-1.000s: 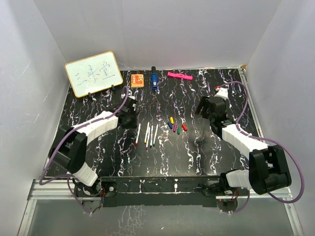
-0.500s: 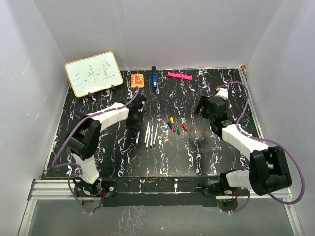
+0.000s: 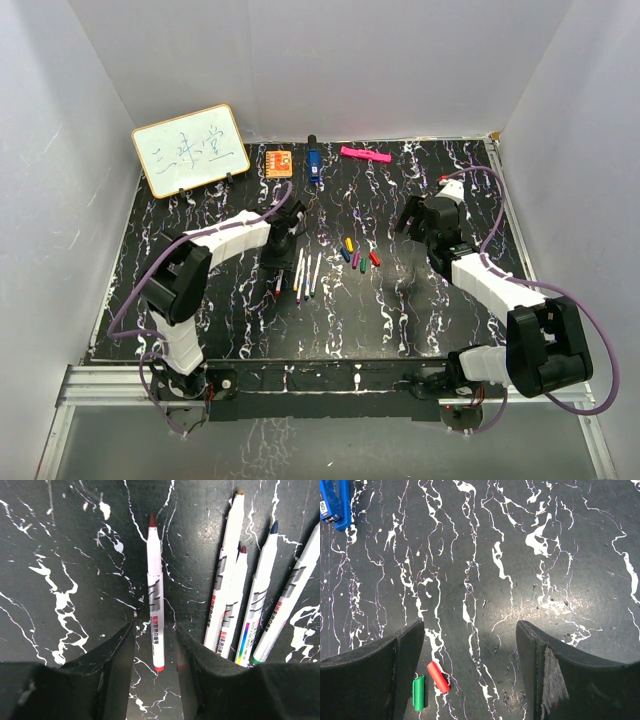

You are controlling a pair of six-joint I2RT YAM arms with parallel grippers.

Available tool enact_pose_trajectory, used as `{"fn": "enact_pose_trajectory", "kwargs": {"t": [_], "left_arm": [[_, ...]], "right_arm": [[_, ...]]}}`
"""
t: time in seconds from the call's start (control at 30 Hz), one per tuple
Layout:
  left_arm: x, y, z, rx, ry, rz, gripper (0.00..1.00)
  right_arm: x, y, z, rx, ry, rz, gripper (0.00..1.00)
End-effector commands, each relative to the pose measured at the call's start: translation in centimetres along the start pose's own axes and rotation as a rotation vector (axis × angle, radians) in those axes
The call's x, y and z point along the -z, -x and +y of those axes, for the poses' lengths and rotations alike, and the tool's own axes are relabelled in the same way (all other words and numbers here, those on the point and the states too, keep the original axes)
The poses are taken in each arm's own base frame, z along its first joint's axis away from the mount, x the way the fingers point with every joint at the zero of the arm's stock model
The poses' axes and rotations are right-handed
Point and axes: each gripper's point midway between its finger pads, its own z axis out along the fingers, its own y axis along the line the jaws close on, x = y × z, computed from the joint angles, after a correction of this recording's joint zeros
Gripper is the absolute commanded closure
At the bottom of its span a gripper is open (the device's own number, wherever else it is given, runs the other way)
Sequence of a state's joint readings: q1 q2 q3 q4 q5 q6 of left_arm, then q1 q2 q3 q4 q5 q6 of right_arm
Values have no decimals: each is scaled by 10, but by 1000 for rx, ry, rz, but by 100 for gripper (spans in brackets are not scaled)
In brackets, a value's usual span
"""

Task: Insert the pens into the pen caps

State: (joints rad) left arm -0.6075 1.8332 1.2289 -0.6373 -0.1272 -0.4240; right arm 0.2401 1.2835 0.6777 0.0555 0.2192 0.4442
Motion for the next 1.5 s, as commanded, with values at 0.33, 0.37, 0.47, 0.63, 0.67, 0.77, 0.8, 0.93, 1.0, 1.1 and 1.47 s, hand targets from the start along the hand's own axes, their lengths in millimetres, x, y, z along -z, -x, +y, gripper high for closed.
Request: {"fn": "enact_pose_trajectory", "kwargs": {"t": [0.33,0.37,0.47,0.63,0.67,0.77,0.8,0.93,1.0,1.1,1.47], "left_arm": [[-11,-10,2,-17,58,51,65],[-13,-10,3,-20,65,53,65],[-18,-10,6,-31,93,66,70],[-28,-15,16,-48,155,100,76],[-31,-17,18,-53,166,113,76],[-35,-22,20,-68,182,139,79],[-36,-24,20,-71,180,150,79],[-41,-36,15,-80,142,198,80],[-41,-43,14,-81,124,224,79],[-40,-50,12,-81,108,251,76],[-40,-62,8,-68,70,294,77]], "right_arm": [[2,19,3,-19,2,-77,28],[2,19,2,-19,1,-77,28],[2,18,1,-20,-4,-76,28],[1,18,1,-19,-6,-76,28],[1,17,0,-18,-7,-74,28],[0,17,0,-16,-9,-73,27],[1,17,0,-16,-8,-73,27],[1,19,0,-16,-10,-79,27],[2,20,-1,-17,-13,-83,27],[2,20,-1,-15,-19,-85,27],[-2,18,-4,-10,-34,-76,26]]}}
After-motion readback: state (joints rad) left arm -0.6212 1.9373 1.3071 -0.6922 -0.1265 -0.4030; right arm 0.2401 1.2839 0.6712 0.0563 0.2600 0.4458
